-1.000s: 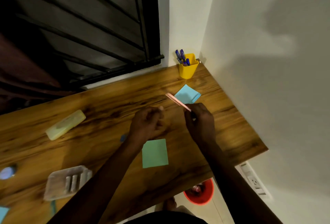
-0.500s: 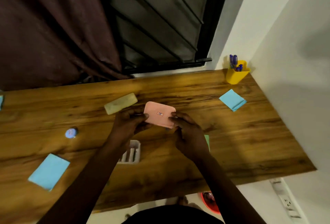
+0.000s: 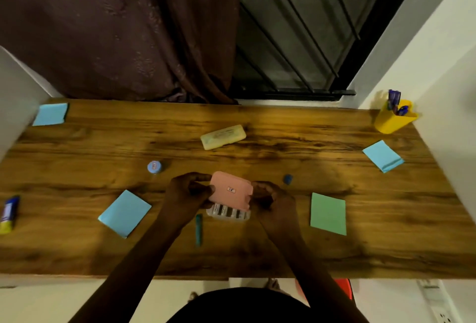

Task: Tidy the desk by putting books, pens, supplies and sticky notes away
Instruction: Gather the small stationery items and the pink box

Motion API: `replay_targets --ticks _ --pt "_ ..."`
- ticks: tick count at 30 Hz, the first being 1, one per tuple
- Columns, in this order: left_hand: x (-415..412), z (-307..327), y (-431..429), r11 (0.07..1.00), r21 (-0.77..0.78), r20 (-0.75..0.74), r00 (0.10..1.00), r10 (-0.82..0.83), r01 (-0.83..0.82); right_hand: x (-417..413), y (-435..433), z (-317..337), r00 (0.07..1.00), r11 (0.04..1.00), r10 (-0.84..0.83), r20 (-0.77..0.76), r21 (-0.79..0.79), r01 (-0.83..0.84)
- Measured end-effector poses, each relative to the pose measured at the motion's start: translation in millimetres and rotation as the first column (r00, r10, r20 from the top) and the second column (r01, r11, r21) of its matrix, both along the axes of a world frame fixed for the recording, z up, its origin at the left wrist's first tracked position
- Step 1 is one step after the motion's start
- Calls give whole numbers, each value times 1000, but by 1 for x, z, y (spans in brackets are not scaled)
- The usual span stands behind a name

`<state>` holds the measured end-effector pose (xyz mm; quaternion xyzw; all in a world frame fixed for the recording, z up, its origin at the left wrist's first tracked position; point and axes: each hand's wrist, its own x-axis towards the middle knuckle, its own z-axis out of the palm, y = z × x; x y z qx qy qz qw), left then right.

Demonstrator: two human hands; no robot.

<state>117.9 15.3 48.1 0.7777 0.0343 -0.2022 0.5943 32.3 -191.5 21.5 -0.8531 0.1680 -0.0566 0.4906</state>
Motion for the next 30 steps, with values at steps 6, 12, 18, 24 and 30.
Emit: replay_targets --ticks 6,12,18,24,30 --pt "-2 -16 11 973 216 86 991 -101 80 -2 2 1 999 999 -26 -40 -36 24" --pt "-5 -28 18 942 309 171 967 -187 128 -3 5 1 998 997 -32 -63 -77 27" --pt "-9 -32 18 938 315 211 953 -217 144 -7 4 -5 997 994 6 -76 -109 -14" --pt "-6 -34 16 926 346 191 955 -227 151 -8 4 -4 998 993 16 -64 -116 -23" --pt "-1 -35 14 925 354 165 964 -209 140 -5 2 -2 995 990 61 -74 -120 -70"
